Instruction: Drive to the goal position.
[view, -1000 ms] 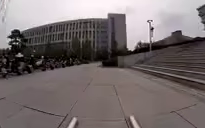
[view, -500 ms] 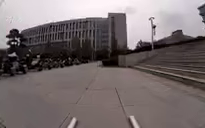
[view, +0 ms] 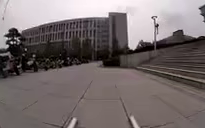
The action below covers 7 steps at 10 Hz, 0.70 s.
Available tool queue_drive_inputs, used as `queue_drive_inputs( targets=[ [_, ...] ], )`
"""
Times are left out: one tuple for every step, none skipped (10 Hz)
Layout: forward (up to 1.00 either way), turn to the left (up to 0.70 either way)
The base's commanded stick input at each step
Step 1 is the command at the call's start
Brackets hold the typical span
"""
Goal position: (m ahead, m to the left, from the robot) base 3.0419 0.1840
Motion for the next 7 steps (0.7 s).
queue_drive_inputs(
  targets=[
    [1.0, 0.0],
    [1.0, 0.0],
    [1.0, 0.0],
    [1.0, 0.0],
    [1.0, 0.0],
    [1.0, 0.0],
    [1.0, 0.0]
  ],
)
